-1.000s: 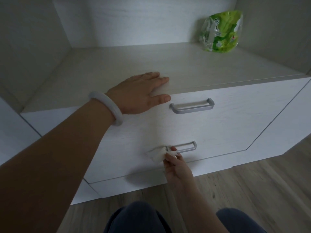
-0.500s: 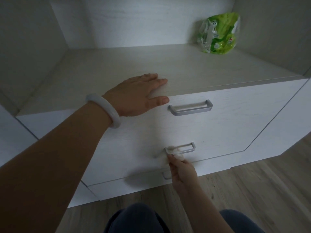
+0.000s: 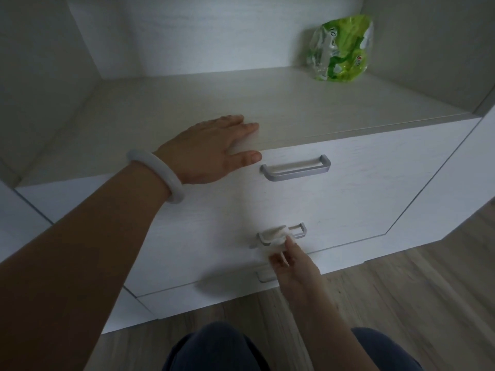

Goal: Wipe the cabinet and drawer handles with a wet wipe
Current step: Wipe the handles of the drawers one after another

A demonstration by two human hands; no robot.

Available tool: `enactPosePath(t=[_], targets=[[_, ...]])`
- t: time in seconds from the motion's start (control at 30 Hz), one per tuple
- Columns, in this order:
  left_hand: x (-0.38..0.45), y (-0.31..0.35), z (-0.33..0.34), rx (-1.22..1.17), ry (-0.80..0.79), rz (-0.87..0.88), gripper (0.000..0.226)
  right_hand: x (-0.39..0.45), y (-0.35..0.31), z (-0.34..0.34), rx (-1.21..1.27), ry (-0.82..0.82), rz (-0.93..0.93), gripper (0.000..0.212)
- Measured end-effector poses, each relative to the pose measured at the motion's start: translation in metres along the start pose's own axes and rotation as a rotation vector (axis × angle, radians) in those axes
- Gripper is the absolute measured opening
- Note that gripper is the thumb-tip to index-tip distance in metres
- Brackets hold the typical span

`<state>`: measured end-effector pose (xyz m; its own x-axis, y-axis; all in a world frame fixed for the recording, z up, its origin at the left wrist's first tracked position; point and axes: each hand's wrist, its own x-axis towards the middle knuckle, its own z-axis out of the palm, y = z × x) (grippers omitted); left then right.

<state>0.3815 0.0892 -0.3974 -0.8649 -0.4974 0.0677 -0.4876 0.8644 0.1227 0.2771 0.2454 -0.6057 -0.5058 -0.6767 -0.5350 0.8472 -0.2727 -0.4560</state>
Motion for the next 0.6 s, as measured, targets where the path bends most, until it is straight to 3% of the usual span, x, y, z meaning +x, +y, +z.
enactPosePath(t=[0.1,0.2,0.33,0.47,0.6], targets=[[0.000,-0.002,0.000,-0.002,0.015,0.001,0.071,0.002,-0.001,-0.001,-0.036,-0.032,0.043,0.018],[0.000,-0.002,0.001,0.006,0.018,0.005,0.071,0.008,-0.008,0.000,-0.048,-0.008,-0.008,0.030],[0.000,-0.001,0.000,0.005,0.008,0.007,0.077,0.010,-0.013,0.008,-0.220,0.088,-0.140,0.031],[-0.002,0.000,-0.001,-0.002,0.005,0.002,0.085,0.009,-0.009,0.018,-0.557,0.313,-0.370,0.043],[-0.001,-0.001,0.000,0.004,0.009,0.010,0.081,0.008,-0.009,0.016,-0.635,0.323,-0.435,0.063]])
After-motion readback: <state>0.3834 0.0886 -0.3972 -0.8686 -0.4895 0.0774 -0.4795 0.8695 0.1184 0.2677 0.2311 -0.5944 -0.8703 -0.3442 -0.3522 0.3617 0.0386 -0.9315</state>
